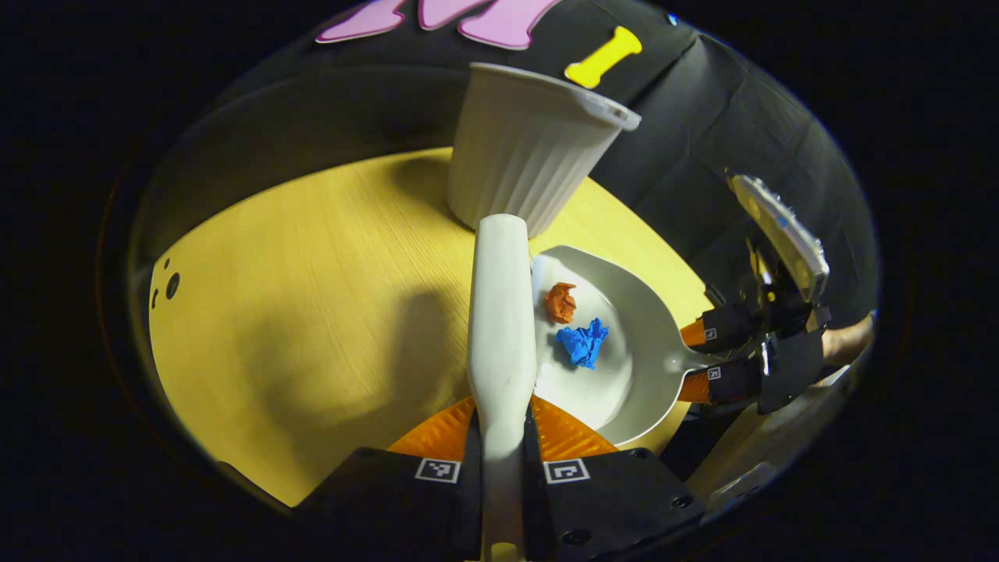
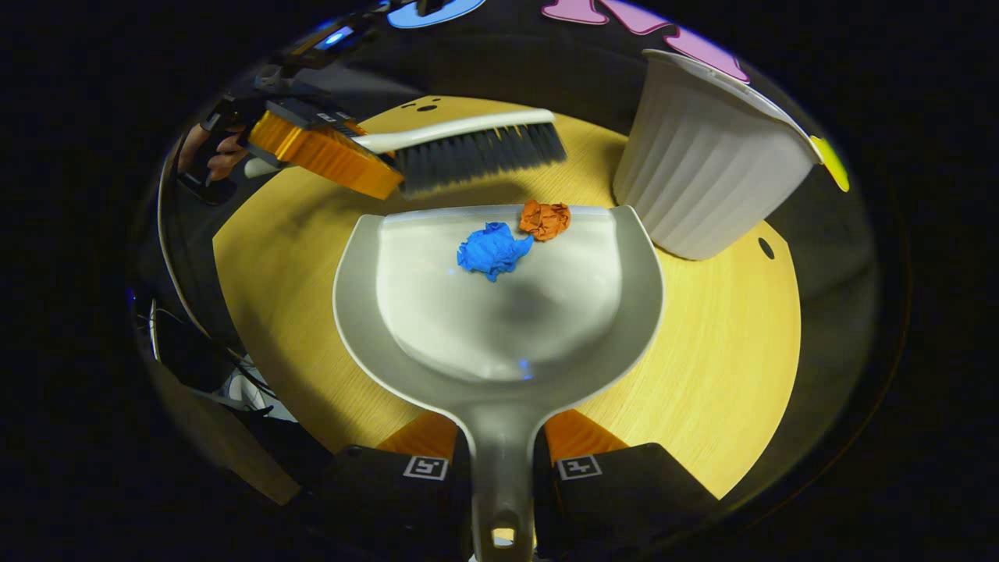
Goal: Pick up the small broom and dustpan from the desktop, sweep the trash into the dustpan with the broom, and then empty the trash into the garbage bin.
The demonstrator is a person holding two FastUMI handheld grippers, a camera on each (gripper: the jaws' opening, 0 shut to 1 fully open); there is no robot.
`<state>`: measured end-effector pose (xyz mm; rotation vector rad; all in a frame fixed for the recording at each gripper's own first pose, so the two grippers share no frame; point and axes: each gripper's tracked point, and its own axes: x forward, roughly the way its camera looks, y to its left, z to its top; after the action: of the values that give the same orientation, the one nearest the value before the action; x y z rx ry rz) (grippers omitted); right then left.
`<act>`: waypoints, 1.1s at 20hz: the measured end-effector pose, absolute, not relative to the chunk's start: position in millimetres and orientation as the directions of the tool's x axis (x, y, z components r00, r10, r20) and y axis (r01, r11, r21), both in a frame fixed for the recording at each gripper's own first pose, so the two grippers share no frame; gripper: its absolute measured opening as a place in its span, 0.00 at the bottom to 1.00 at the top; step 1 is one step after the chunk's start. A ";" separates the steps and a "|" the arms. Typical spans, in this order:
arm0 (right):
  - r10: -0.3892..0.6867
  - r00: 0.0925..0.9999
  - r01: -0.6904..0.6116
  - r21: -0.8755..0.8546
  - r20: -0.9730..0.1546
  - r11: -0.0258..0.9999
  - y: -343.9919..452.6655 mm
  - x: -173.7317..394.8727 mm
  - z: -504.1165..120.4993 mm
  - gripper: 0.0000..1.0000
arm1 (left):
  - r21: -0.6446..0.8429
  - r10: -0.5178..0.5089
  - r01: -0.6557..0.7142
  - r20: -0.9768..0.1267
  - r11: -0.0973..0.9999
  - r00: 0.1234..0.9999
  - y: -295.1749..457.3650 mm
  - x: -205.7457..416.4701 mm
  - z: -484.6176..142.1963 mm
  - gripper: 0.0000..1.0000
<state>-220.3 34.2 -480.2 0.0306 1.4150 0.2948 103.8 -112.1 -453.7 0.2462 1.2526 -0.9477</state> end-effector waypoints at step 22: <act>-0.122 0.058 0.134 -0.114 -0.991 0.984 -187.2 -91.3 -274.8 0.39 | -0.223 -0.356 0.624 -0.930 0.749 0.095 25.0 87.8 -496.5 0.24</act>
<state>-91.3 -187.2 -274.8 0.0094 1.5006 -0.1944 87.8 25.0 -496.5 0.2528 1.2842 -0.7378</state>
